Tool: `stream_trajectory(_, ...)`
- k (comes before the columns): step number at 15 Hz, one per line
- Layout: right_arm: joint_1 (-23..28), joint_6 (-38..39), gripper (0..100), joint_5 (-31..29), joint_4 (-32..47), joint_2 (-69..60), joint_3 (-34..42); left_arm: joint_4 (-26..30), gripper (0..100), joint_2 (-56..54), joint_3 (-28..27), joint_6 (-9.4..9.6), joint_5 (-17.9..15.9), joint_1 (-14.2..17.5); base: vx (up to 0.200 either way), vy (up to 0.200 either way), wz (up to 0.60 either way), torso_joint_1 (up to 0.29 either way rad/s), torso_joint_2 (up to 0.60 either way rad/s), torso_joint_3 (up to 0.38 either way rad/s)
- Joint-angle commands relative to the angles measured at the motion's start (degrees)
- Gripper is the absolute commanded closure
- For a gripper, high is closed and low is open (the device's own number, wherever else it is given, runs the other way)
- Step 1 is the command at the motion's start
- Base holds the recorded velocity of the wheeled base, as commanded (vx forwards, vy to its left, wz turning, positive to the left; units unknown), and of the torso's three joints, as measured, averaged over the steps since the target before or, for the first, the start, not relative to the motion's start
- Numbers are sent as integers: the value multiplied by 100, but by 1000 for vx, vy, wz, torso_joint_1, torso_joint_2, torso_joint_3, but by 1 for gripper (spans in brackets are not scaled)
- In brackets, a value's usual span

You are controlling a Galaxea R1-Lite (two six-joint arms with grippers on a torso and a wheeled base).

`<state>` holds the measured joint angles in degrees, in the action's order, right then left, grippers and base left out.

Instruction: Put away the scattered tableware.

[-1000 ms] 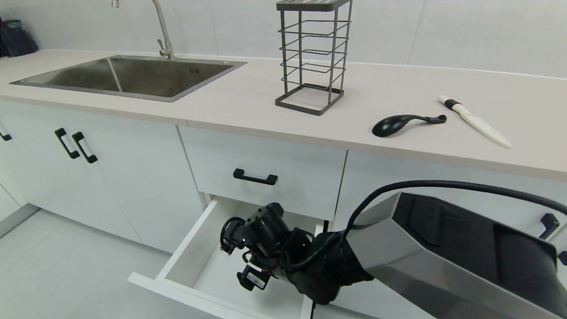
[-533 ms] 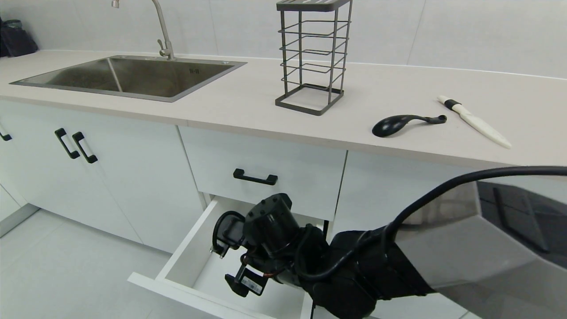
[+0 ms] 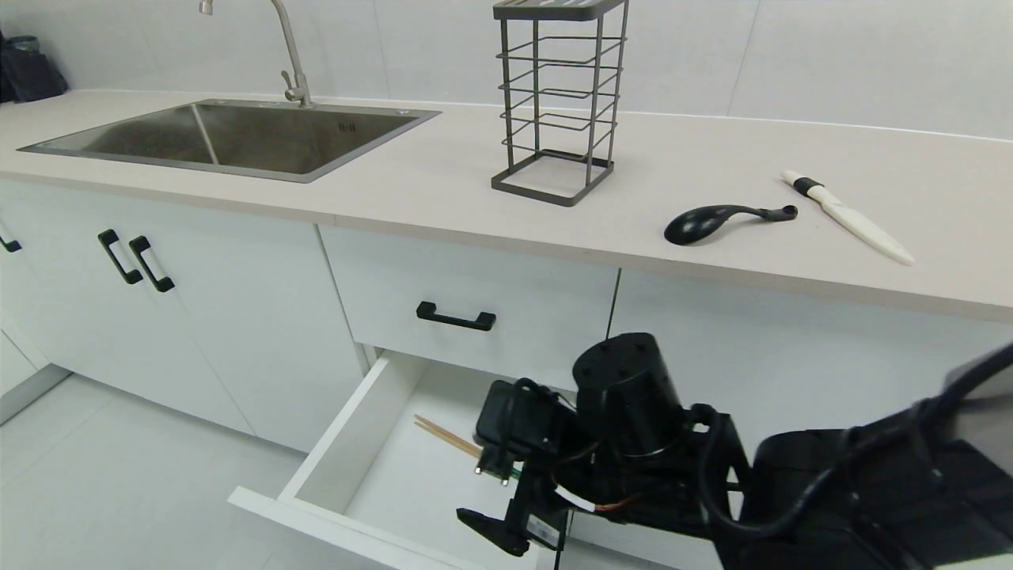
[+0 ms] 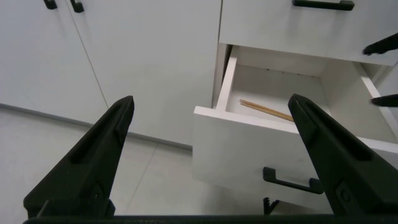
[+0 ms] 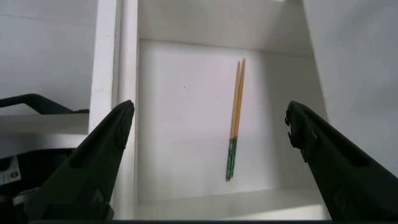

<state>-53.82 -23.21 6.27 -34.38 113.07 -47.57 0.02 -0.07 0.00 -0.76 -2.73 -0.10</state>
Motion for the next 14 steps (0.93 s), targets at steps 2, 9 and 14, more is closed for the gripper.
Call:
stream_trajectory(2, 170, -8, 0, 85, -192, -936, 731, -2, 0, 7, 0, -4, 1, 1, 0, 0, 0, 0, 0, 0)
stream_trajectory(9, -181, 133, 0, 120, -183, -1076, 169, -2, 0, 7, 0, -4, 1, 1, 0, 0, 0, 0, 0, 0)
stream_trajectory(14, -331, 177, 0, 85, 107, -857, 186, 6, 0, 7, 0, -4, 1, 1, 0, 0, 0, 0, 0, 0)
